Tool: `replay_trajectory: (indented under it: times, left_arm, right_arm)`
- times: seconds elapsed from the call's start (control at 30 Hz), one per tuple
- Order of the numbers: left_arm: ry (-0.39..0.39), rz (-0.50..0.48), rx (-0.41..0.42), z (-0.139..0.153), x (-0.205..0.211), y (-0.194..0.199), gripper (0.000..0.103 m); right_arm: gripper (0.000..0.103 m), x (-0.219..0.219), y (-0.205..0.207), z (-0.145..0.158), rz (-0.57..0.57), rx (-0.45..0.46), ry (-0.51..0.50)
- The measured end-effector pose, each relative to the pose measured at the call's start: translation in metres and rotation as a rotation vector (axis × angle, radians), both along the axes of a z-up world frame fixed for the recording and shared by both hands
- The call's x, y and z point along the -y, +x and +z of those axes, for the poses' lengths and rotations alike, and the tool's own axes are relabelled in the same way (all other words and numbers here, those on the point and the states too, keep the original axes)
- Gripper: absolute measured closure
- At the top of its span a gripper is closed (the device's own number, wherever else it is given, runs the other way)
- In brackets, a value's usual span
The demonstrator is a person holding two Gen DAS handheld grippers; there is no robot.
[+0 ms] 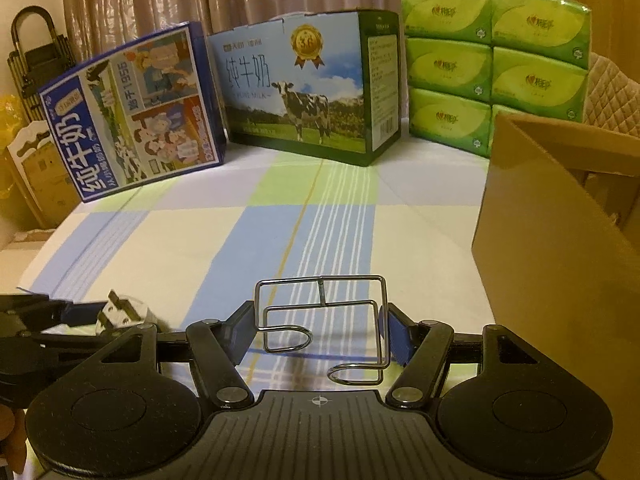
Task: Organize rigid objects
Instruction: 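Grasp the white plug with the left tool while the right tool holds the wire holder, then carry the plug and wire holder over the cardboard box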
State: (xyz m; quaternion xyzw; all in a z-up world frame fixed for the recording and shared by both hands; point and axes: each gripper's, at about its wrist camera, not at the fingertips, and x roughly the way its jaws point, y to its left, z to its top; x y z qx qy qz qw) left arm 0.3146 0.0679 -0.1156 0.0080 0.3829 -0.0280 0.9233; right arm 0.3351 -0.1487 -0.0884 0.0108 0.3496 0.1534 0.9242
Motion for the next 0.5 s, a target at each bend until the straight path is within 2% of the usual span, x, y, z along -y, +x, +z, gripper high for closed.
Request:
replay_trajectory:
  times: [0.23, 0.5]
  left_arm:
    - [-0.048, 0.038, 0.009, 0.021, -0.003, -0.043, 0.057]
    - [-0.062, 0.071, 0.024, 0.044, 0.006, -0.112, 0.057]
  right_arm:
    - [0.04, 0.001, -0.039, 0.022, 0.026, 0.002, 0.022]
    - [0.04, 0.015, -0.108, 0.04, 0.047, -0.001, 0.049]
